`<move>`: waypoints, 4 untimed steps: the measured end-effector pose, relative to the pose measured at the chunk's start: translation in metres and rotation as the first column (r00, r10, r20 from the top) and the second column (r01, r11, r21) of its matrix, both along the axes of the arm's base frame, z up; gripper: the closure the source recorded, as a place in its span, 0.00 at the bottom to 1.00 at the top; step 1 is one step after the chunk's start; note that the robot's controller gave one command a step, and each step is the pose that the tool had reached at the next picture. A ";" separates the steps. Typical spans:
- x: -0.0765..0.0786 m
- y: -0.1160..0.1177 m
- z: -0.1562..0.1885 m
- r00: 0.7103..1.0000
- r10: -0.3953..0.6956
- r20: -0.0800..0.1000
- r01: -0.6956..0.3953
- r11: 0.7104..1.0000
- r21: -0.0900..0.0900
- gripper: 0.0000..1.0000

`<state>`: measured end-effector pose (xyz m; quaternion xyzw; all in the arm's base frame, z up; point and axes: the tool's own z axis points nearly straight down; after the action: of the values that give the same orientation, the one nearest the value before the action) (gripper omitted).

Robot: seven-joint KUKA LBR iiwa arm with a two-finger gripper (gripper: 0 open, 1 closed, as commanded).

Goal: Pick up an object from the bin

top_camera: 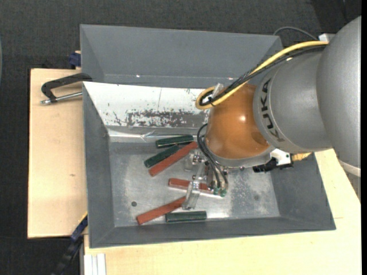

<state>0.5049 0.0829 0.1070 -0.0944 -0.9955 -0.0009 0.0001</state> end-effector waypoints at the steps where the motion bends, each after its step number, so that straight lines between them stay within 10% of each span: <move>1: 0.001 -0.038 -0.030 1.000 -0.031 0.000 0.031 1.000 0.000 0.00; 2: -0.010 0.003 -0.036 0.986 -0.167 -0.001 0.167 0.986 0.001 1.00; 4: -0.010 0.002 -0.033 0.986 -0.168 -0.003 0.168 0.986 -0.001 1.00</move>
Offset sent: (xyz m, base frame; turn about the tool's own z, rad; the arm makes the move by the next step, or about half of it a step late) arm -0.0099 0.0009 -0.0370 0.1703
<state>0.4945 0.0851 0.0744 -0.1777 -0.9841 -0.0003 0.0013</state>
